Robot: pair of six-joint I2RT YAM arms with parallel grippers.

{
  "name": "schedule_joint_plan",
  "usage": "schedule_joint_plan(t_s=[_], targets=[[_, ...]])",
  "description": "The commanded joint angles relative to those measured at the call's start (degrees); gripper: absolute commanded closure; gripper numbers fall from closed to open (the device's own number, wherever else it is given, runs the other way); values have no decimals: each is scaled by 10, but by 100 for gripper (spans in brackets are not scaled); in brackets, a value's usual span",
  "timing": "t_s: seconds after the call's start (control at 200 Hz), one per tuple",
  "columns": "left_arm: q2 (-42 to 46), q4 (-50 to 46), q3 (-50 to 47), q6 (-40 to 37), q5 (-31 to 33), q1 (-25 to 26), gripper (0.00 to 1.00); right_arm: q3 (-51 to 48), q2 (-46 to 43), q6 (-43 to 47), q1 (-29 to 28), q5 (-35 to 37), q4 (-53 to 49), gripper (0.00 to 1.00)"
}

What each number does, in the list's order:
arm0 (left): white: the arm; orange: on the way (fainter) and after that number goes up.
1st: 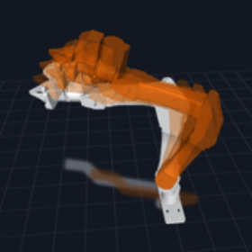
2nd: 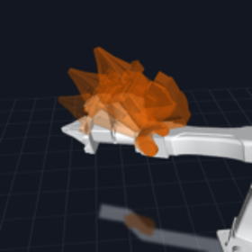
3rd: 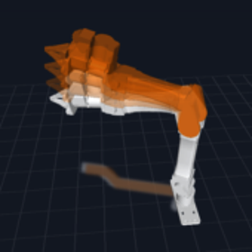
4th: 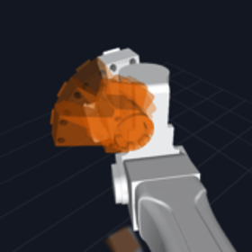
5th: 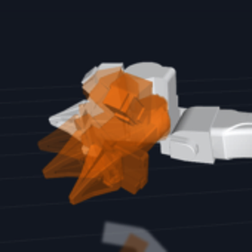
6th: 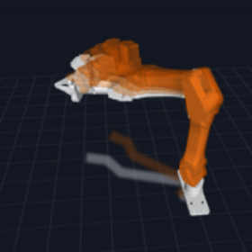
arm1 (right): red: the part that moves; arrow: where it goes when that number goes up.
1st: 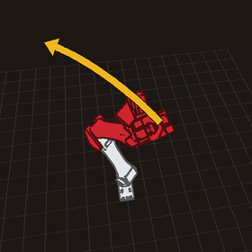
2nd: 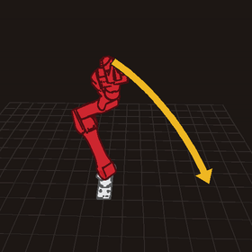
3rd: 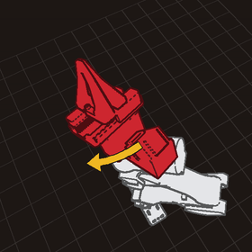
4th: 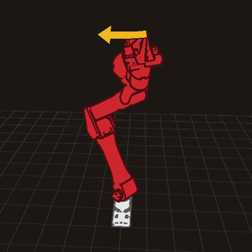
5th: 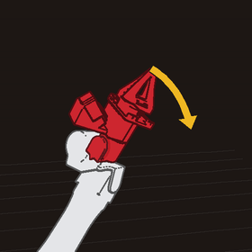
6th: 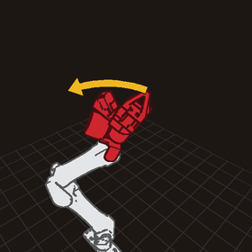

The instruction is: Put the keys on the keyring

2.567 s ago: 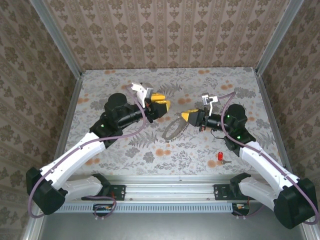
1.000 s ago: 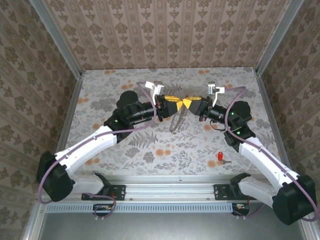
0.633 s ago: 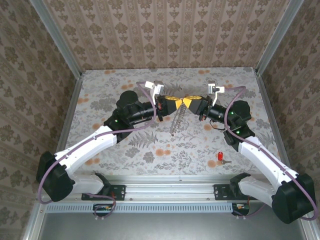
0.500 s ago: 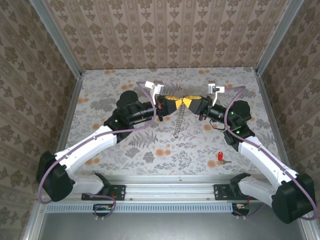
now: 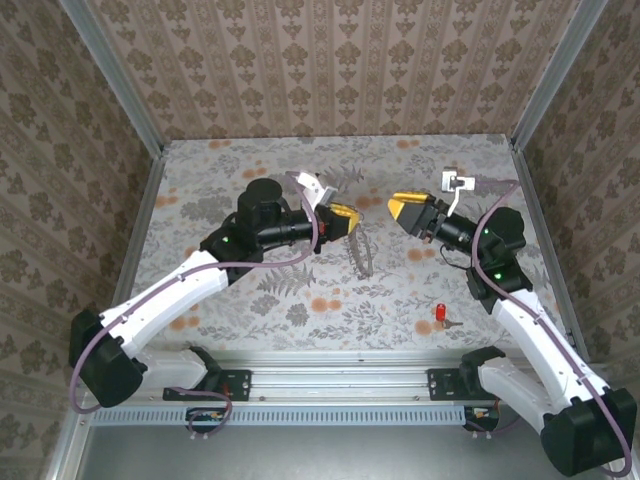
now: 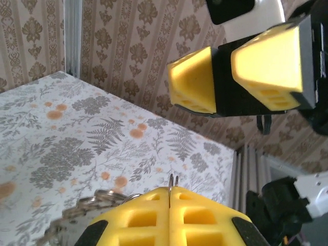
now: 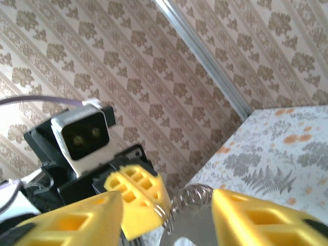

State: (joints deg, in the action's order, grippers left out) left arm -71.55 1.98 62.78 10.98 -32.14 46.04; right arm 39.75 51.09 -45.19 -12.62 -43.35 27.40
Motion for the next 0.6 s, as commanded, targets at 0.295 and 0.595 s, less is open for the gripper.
schedule_joint_plan(t_s=[0.295, 0.595], targets=[[-25, -129, 87, -157, -131, -16, 100, -32, 5, 32, -20, -101, -28, 44], [-52, -153, 113, -153, -156, -14, 100, -38, 21, 43, -38, -111, -11, 51]])
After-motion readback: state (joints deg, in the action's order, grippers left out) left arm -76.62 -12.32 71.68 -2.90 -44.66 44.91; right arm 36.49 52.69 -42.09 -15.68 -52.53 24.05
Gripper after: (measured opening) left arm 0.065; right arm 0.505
